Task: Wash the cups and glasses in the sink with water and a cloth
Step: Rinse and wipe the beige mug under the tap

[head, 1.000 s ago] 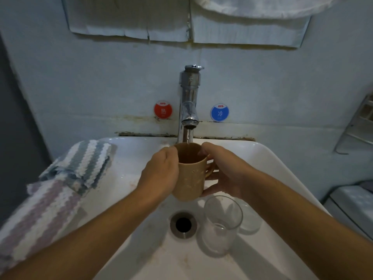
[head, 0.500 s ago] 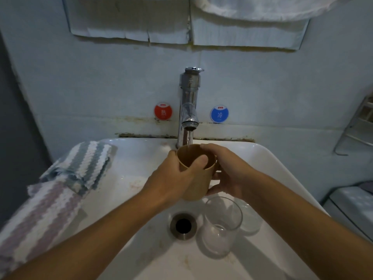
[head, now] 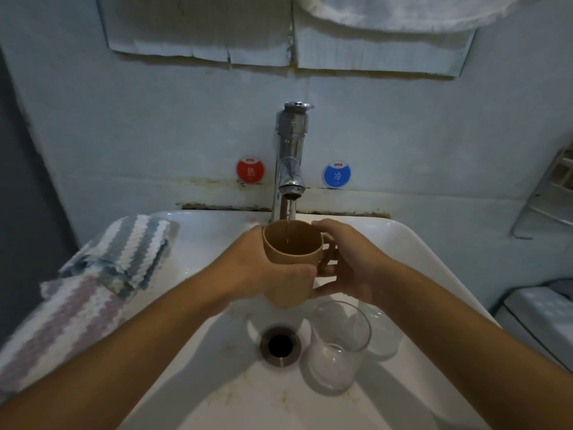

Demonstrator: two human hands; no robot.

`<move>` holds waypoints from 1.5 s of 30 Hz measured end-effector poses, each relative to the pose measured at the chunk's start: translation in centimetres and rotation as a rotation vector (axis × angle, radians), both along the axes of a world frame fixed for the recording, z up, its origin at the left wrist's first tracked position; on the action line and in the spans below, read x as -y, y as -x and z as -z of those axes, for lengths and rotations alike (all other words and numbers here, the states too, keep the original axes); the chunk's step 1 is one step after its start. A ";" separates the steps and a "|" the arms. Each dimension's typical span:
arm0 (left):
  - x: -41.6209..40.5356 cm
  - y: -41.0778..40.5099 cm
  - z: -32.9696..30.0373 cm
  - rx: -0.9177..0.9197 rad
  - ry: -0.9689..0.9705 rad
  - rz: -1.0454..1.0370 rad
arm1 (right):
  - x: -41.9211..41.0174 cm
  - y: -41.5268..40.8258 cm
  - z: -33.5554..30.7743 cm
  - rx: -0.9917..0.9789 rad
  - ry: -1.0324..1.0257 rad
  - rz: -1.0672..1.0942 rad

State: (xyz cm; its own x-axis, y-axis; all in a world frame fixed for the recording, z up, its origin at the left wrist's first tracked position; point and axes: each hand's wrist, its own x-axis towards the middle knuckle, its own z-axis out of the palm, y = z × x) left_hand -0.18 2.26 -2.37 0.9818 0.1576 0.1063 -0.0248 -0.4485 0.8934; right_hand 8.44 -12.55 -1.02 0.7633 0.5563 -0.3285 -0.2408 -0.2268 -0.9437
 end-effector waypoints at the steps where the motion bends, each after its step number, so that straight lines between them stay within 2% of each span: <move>1: -0.1 0.1 -0.2 -0.006 0.003 0.007 | 0.0 0.0 0.0 0.012 0.004 -0.012; 10: -0.6 0.1 -0.4 -0.049 0.088 0.017 | 0.3 -0.5 -0.9 0.424 0.189 -0.100; 16: -0.7 0.3 -0.6 -0.054 0.111 0.050 | 0.7 -1.3 -1.6 0.572 0.267 -0.184; 25: -0.6 0.4 -0.3 -0.036 0.029 0.046 | 0.8 -1.6 -1.1 0.805 0.415 -0.410; 35: -0.3 0.3 -0.4 -0.032 -0.026 0.002 | 0.9 -2.0 -0.7 0.841 0.356 -0.443; 40: 0.3 0.8 -1.2 0.026 0.076 -0.037 | 1.2 -2.6 -1.1 0.769 0.269 -0.391; 45: 1.0 0.8 -0.8 0.053 0.127 -0.203 | 0.6 -2.3 -0.5 0.790 0.254 -0.359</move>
